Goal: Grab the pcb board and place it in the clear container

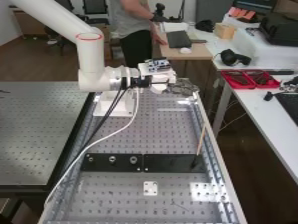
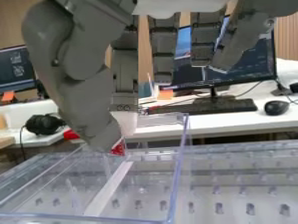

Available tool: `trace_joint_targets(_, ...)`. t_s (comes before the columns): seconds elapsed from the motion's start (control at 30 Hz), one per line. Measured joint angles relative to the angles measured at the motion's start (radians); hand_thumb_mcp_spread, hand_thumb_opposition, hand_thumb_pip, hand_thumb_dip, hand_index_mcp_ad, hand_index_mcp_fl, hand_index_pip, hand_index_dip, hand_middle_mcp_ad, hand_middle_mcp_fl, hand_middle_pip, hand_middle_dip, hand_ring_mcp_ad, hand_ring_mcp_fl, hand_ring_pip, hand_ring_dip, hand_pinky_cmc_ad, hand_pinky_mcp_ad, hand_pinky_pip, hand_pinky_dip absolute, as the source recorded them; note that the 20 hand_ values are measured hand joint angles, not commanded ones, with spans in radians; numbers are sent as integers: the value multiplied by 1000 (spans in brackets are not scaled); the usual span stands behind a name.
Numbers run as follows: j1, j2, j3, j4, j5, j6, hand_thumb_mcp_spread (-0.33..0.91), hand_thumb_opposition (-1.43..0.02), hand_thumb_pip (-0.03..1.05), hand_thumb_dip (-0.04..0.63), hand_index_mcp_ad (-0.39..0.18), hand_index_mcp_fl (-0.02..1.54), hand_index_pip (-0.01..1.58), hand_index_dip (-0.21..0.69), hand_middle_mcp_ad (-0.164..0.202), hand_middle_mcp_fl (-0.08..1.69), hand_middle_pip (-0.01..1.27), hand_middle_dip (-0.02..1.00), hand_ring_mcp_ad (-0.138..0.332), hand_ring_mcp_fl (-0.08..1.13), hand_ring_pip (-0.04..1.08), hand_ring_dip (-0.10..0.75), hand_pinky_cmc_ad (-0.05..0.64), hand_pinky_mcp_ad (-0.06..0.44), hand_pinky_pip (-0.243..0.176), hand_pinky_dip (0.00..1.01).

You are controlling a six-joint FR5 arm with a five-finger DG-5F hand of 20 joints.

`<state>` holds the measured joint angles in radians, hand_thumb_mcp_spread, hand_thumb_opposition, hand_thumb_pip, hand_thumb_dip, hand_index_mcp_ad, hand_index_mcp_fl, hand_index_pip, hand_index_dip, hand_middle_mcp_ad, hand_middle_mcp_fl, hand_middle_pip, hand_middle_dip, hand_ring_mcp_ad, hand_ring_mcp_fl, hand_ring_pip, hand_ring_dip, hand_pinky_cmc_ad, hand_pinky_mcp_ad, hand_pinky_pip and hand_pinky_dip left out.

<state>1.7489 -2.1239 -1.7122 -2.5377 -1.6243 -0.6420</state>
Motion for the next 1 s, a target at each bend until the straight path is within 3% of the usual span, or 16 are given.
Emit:
trace_joint_targets(0.1, -2, 1, 2, -4, -1, 1, 463, -915, 702, 251, -93, 269, 1552, 96, 91, 183, 127, 155, 202, 31, 101, 10, 311, 166, -59, 384)
trace_joint_targets(0.33, -4, 1, 5, -15, -6, 2, 429, -881, 738, 265, -93, 141, 1552, 96, 87, 152, 126, 155, 202, 19, 99, 10, 309, 164, -59, 482)
trace_joint_targets(0.4, -4, 0, 6, -17, -8, 0, 422, -881, 780, 267, -93, 134, 1552, 96, 91, 154, 126, 155, 199, 3, 99, 10, 309, 164, -63, 496)
trace_joint_targets(0.87, -4, -6, 7, -38, -16, -3, 407, -869, 782, 267, -93, 120, 1552, 96, 91, 150, 126, 155, 202, 0, 99, 7, 307, 168, -63, 522)
trace_joint_targets(1.0, -6, 0, -8, 17, -17, 20, 407, -869, 777, 267, -93, 124, 1557, 99, 87, 129, 126, 155, 202, 0, 101, 7, 305, 169, -59, 524)
